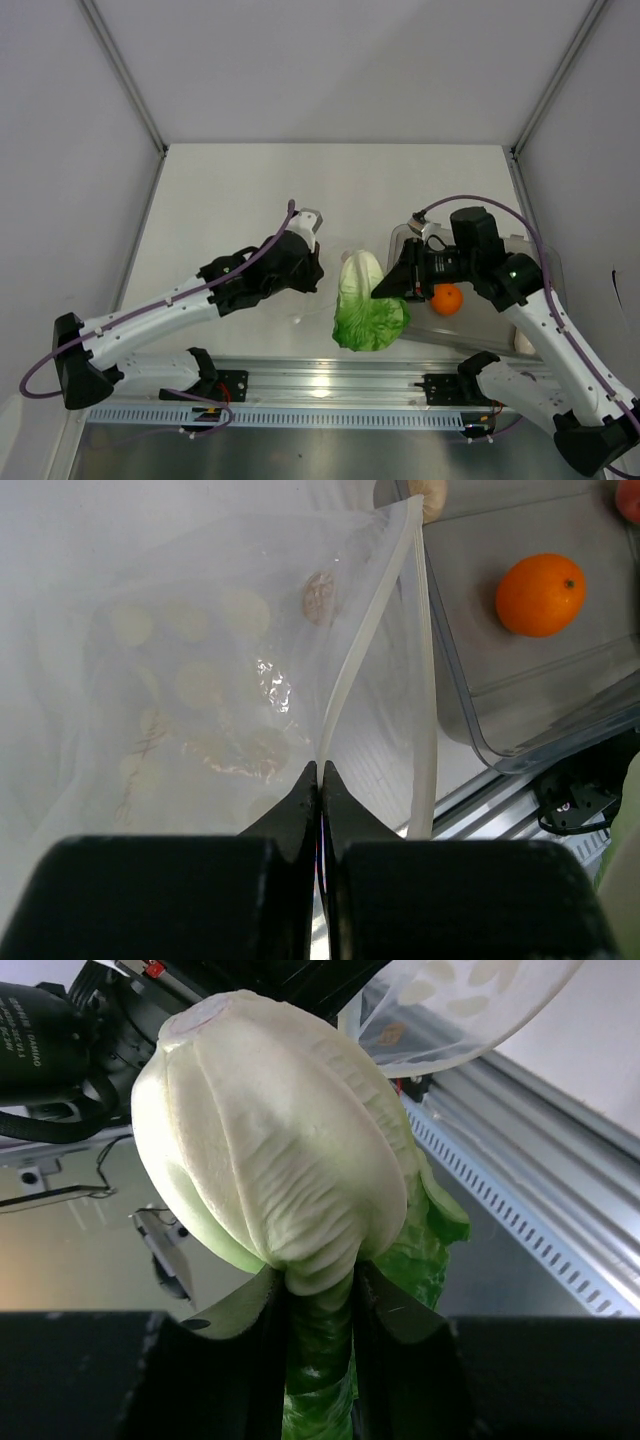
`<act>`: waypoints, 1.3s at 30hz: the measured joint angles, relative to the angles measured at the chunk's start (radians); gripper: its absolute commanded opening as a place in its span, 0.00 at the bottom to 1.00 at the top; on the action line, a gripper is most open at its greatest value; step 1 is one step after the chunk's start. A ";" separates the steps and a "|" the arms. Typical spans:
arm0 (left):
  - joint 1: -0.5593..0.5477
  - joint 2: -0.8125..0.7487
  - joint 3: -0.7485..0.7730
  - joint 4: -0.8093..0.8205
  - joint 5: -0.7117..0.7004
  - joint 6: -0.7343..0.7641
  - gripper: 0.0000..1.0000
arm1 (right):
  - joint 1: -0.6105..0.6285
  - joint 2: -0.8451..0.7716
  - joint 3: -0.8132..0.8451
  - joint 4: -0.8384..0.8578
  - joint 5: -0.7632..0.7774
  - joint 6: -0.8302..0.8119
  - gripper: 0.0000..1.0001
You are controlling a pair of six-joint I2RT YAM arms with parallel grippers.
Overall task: Place the food in the zip-top bag and seal the zipper
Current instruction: Place the fake vegetable in the zipper food storage bag.
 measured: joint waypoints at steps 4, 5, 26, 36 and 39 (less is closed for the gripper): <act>-0.001 -0.039 -0.050 0.047 -0.005 0.000 0.00 | 0.011 0.036 -0.004 0.020 -0.041 0.056 0.00; -0.002 -0.047 -0.059 0.057 -0.005 0.000 0.00 | 0.013 0.047 -0.005 0.024 -0.044 0.064 0.00; -0.066 -0.126 -0.108 0.126 -0.016 -0.003 0.01 | 0.050 0.305 -0.074 0.066 -0.056 0.069 0.00; -0.106 -0.163 -0.117 0.182 0.005 0.013 0.00 | 0.019 0.370 -0.058 0.005 -0.020 0.019 0.00; -0.134 -0.156 -0.126 0.188 0.015 0.017 0.01 | 0.004 0.405 -0.023 -0.008 -0.003 0.007 0.00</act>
